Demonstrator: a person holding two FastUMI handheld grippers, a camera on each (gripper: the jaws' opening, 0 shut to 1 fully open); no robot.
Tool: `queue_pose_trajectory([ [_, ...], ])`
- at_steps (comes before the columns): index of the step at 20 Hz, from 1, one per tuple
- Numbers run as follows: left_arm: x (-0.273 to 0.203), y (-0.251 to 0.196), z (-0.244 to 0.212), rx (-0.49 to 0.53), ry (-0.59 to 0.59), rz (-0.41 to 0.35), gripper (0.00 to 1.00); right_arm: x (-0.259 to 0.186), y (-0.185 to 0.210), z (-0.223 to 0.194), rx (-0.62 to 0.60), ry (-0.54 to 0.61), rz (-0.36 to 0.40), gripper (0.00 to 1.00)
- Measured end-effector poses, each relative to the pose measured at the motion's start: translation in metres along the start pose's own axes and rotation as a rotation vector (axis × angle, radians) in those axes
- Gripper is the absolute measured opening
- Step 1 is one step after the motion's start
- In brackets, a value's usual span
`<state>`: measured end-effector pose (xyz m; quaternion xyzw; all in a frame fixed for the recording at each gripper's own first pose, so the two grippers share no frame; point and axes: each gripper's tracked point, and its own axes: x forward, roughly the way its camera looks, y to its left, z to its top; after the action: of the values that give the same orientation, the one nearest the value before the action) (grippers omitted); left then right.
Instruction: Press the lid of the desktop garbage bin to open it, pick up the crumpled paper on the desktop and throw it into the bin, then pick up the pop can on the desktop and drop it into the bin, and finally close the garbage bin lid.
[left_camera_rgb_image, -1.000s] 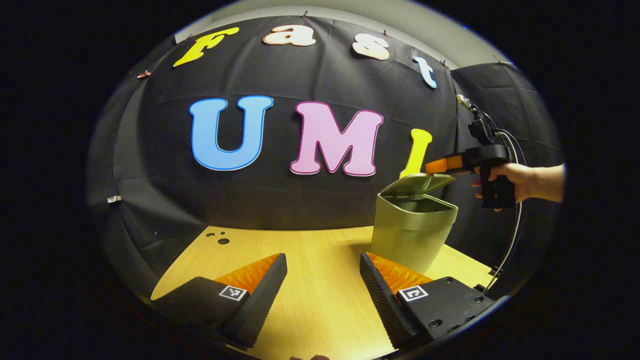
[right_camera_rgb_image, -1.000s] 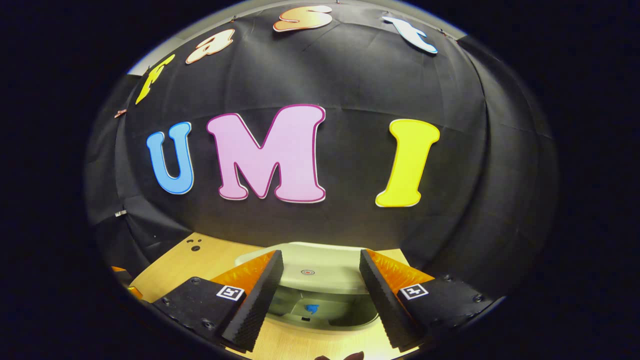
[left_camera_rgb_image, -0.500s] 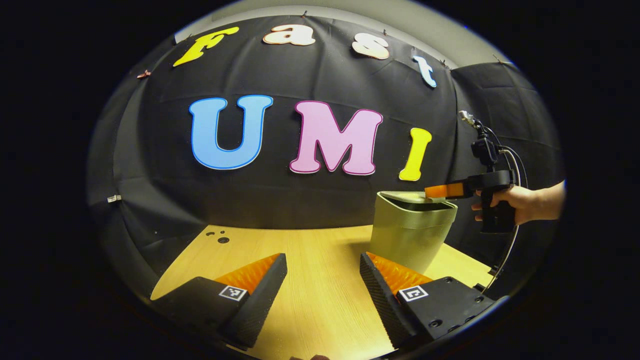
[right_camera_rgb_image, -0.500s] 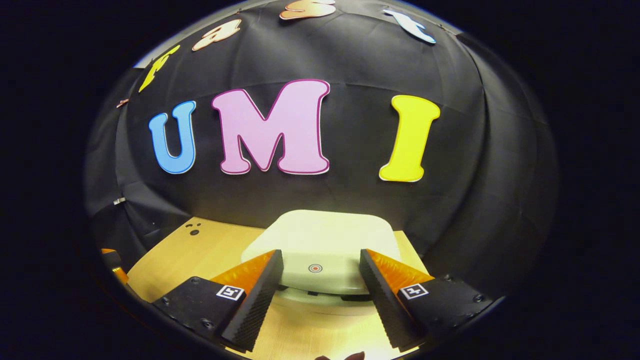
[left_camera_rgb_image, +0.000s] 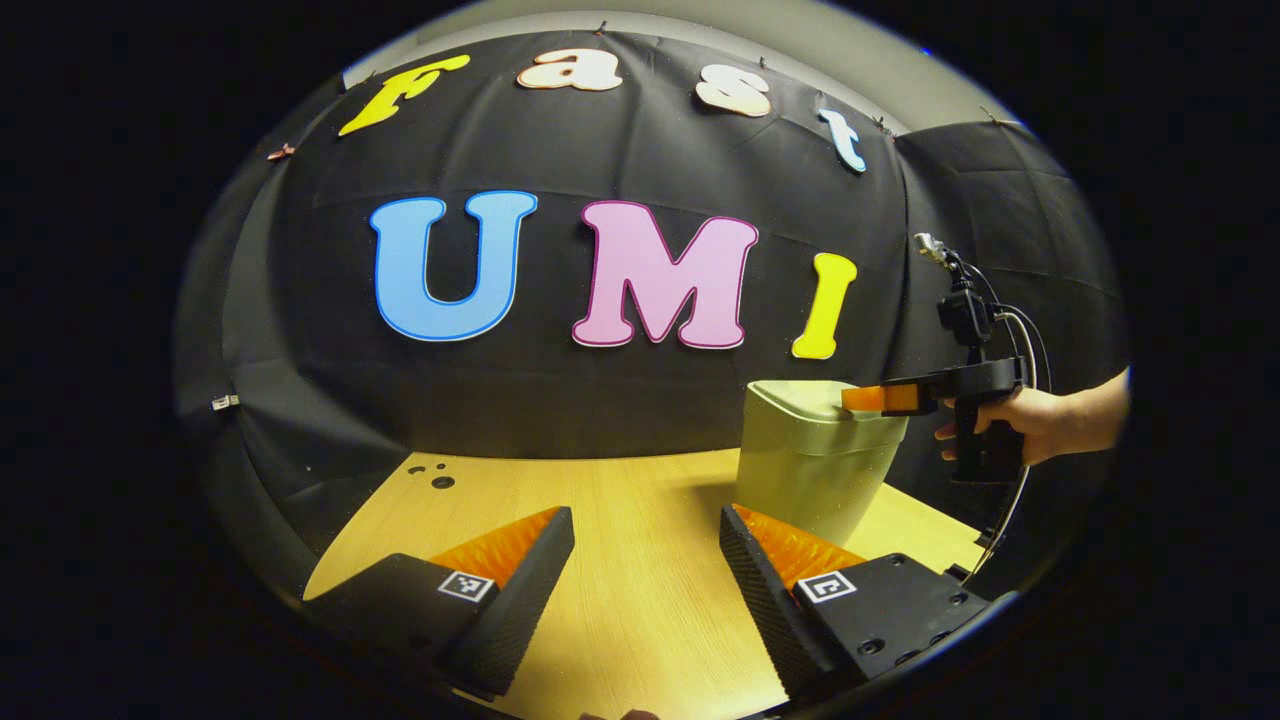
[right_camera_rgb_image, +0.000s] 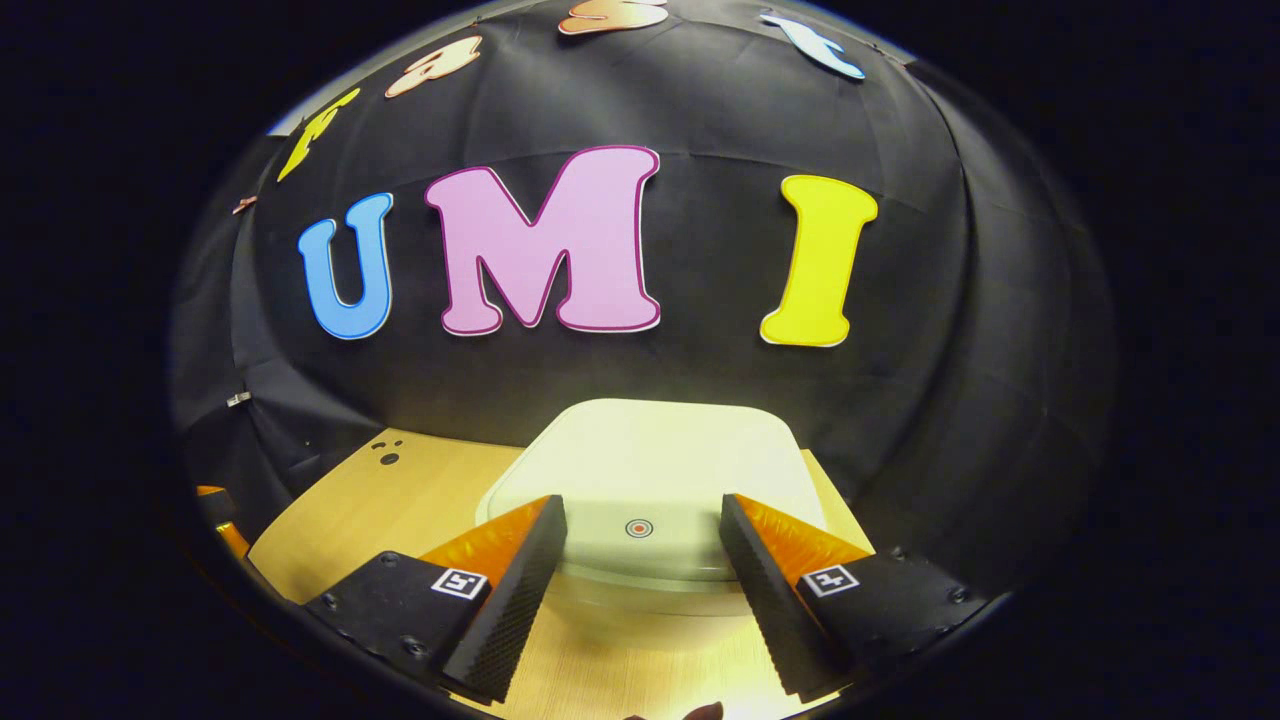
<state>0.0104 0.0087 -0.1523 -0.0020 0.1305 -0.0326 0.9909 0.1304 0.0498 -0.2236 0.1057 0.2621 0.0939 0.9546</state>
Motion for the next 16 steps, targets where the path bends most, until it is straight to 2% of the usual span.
queue_pose_trajectory([
  [2,0.001,0.0,0.0,-0.003,-0.001,-0.003,0.94,0.002,0.0,-0.005,0.014,0.006,0.003,0.98],
  [4,0.002,-0.001,0.0,-0.002,-0.002,-0.004,0.94,0.001,0.001,-0.006,-0.037,0.009,0.006,0.99],
  [11,0.001,-0.004,0.002,-0.001,-0.009,-0.013,0.95,0.0,0.002,0.004,0.017,-0.011,0.002,0.98],
  [16,-0.003,-0.004,0.002,0.0,-0.01,-0.007,0.94,-0.016,-0.001,0.031,0.045,-0.103,-0.003,0.98],
])
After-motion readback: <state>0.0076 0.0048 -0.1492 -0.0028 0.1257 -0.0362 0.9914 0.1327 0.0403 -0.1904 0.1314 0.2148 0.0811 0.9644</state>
